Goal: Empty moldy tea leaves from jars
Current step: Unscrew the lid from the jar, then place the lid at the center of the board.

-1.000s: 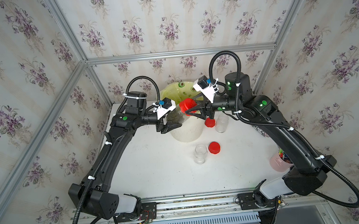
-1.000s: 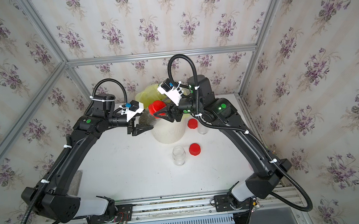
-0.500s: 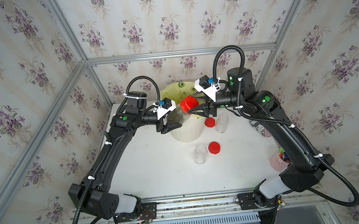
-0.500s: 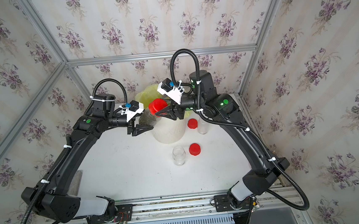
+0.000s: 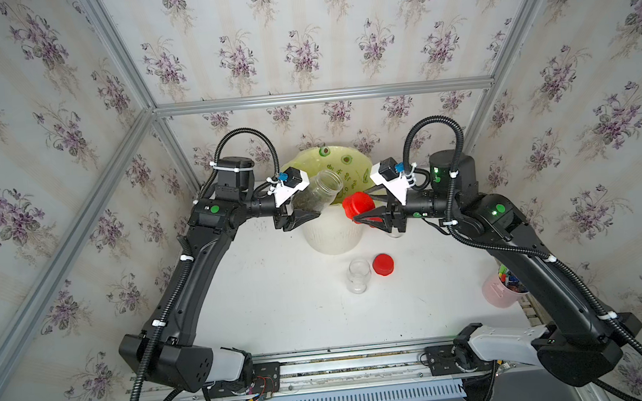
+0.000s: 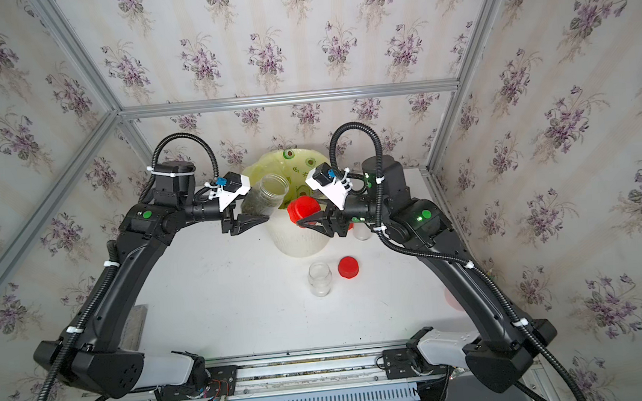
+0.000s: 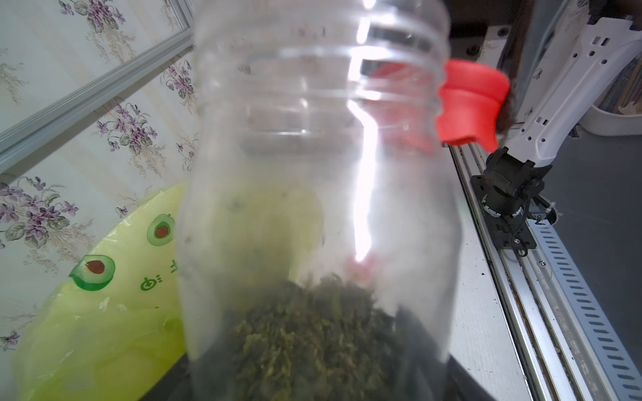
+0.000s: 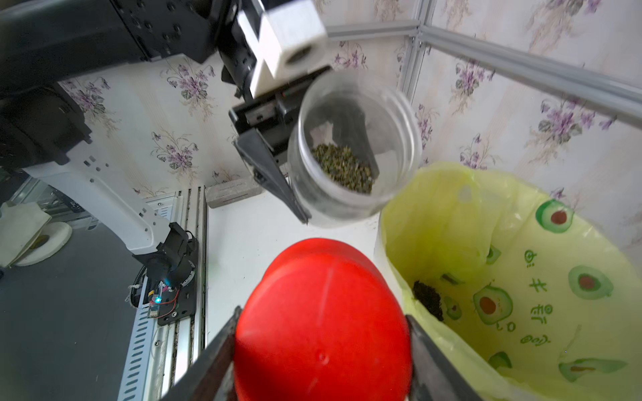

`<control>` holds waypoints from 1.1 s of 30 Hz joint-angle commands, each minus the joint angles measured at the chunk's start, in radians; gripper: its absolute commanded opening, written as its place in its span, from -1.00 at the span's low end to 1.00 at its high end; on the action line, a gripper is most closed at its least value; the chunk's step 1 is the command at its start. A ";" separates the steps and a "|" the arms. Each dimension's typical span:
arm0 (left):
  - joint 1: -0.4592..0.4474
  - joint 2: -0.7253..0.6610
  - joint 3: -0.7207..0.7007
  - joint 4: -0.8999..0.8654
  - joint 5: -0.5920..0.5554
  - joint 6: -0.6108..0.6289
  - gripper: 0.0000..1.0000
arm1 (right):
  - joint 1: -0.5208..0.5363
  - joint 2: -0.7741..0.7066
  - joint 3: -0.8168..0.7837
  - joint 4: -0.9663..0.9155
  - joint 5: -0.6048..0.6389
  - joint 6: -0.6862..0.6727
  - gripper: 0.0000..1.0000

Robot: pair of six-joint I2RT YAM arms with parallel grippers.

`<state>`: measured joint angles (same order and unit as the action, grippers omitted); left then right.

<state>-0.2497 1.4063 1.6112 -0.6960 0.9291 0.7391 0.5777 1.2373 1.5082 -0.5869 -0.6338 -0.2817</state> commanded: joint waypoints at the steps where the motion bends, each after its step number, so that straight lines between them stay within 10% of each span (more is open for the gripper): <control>1: 0.012 -0.010 0.020 0.010 0.001 0.016 0.45 | 0.023 -0.007 -0.041 0.054 0.074 0.050 -0.25; 14: 0.098 -0.009 0.055 0.041 -0.039 -0.031 0.47 | 0.282 0.088 -0.134 0.107 0.298 0.116 -0.31; 33: 0.163 -0.009 0.064 0.074 -0.092 -0.055 0.50 | 0.397 0.253 -0.400 0.430 0.454 0.343 -0.37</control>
<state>-0.0948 1.3922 1.6726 -0.6628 0.8326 0.6971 0.9619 1.4673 1.1183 -0.2508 -0.2180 0.0154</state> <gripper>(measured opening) 0.752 0.618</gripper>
